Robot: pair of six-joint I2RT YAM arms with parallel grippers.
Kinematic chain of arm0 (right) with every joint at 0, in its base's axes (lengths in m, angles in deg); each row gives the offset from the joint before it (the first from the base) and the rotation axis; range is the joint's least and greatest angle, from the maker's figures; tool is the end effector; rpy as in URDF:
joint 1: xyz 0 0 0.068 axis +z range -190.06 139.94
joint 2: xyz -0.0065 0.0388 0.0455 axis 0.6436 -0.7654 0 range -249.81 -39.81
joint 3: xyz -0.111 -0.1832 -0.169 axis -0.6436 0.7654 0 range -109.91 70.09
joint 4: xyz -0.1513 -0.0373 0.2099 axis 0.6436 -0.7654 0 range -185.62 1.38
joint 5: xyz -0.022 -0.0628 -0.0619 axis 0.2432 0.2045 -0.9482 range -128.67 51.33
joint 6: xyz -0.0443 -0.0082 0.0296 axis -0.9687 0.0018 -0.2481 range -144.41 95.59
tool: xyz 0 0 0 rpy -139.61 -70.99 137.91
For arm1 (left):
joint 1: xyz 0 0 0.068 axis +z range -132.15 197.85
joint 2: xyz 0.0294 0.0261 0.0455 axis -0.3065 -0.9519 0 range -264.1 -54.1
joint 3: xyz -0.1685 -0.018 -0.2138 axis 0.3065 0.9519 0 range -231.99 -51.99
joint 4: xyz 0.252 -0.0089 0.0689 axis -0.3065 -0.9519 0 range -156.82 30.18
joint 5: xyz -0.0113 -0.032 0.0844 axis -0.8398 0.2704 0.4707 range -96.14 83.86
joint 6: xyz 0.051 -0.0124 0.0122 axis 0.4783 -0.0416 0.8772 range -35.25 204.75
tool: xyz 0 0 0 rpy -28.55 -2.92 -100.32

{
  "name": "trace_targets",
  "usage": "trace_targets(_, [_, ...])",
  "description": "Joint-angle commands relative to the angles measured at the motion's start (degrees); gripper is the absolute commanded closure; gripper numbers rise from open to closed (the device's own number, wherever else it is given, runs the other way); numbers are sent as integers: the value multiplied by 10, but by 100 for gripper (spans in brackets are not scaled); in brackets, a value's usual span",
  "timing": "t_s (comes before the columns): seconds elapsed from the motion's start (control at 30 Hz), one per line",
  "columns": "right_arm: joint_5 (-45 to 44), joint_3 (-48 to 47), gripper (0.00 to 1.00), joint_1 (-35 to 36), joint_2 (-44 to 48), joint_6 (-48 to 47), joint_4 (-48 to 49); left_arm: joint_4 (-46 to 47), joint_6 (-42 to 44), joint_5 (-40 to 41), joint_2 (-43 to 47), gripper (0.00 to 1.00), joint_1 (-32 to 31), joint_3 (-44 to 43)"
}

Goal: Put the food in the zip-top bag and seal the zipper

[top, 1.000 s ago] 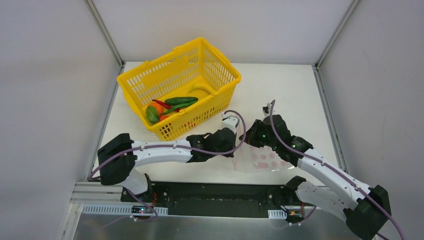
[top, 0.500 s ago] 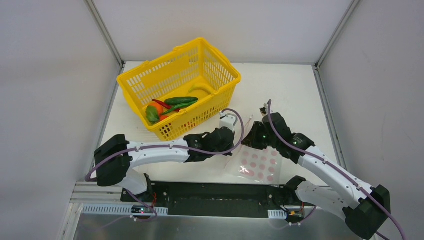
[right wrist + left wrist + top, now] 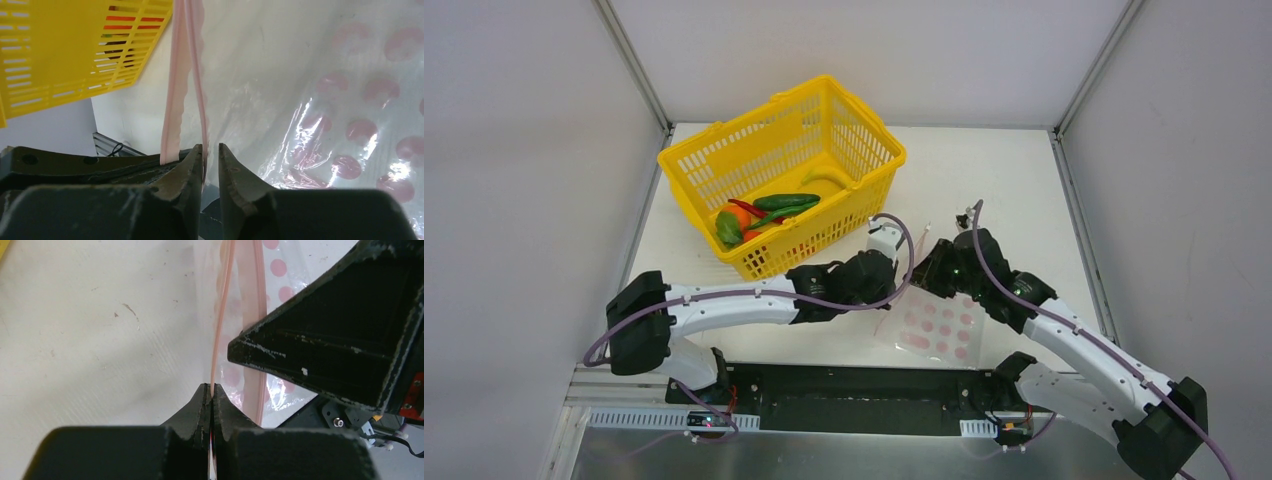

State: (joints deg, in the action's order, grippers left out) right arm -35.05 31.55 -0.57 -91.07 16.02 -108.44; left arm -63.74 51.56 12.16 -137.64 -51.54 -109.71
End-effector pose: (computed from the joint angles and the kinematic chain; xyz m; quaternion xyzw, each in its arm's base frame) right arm 0.1523 0.1285 0.2652 -0.0080 0.8765 0.3298 0.3505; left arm 0.1268 -0.3056 0.2697 0.1894 0.8365 -0.3007 0.4172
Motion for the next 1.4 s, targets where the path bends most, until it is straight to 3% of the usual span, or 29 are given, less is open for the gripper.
trace_targets(0.0, [-32,-19,86,-6,15,-3,9,-17,25,18,35,100,-6,-20])
trace_targets(0.13, [-32,-49,100,-8,18,-53,-14,-33,21,56,49,100,-5,-14])
trace_targets(0.33, [-12,-200,100,-9,4,-180,-196,-105,-17,159,60,100,13,-24])
trace_targets(0.6, [-42,-337,100,-9,-41,-227,-402,-56,-22,113,75,100,29,-19])
trace_targets(0.87, [-92,-323,100,-9,-48,-182,-320,-45,4,29,56,69,30,-56])
trace_targets(1.0, [-101,-323,100,-8,-76,-184,-281,-69,16,19,63,43,38,-72])
trace_targets(1.27, [-102,-321,100,-9,-115,-208,-248,-108,85,-46,102,24,61,-114])
trace_targets(1.37, [-91,-312,100,-10,-122,-212,-237,-133,108,-64,112,21,66,-135])
